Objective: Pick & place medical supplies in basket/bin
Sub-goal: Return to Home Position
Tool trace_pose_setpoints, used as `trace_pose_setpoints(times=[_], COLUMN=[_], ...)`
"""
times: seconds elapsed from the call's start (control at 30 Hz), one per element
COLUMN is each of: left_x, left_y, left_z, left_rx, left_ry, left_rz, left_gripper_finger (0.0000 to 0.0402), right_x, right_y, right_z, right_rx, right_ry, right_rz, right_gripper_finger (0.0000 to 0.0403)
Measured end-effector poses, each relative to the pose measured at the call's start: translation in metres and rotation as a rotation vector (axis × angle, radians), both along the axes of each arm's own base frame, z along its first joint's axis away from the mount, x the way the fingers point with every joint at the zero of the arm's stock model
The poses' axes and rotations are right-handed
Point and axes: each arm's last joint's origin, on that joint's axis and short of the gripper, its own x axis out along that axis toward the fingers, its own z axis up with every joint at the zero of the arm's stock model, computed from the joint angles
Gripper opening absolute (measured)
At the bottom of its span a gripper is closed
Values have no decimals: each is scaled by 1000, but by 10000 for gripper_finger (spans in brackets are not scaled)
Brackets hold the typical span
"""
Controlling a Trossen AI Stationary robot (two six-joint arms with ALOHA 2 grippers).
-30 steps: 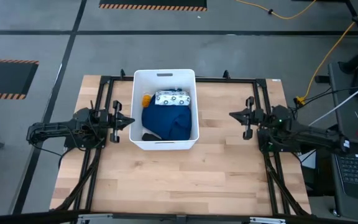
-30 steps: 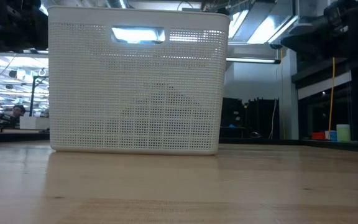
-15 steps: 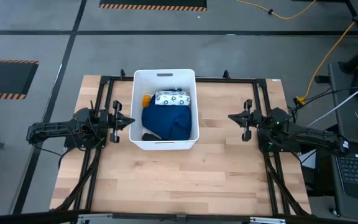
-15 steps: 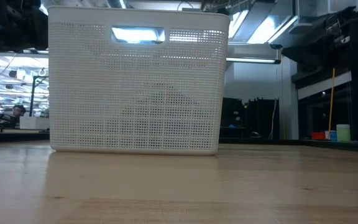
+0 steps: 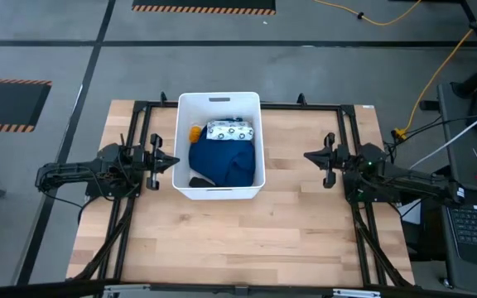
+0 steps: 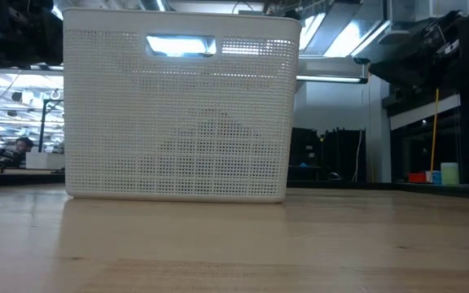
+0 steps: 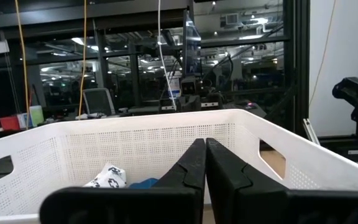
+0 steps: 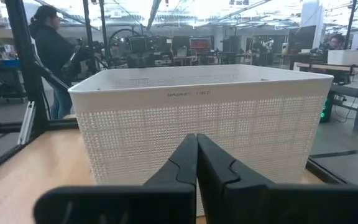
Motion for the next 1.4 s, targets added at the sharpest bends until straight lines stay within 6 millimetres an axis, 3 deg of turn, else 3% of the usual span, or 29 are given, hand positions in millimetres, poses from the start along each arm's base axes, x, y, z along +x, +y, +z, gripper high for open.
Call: trace_pose_setpoints(times=[0.27, 0.67, 1.4], left_x=[0, 0, 0], left_y=[0, 0, 0], left_z=[0, 0, 0], left_rx=[0, 0, 0], left_ry=[0, 0, 0], left_rz=[0, 0, -2], left_gripper_finger=[6, 6, 4], right_x=[1, -7, -8], right_y=[1, 22, 21], right_z=[-8, -9, -10], right_rx=[2, -57, -57], right_ry=[81, 72, 84], right_rz=[6, 133, 104], right_gripper_finger=[5, 5, 5])
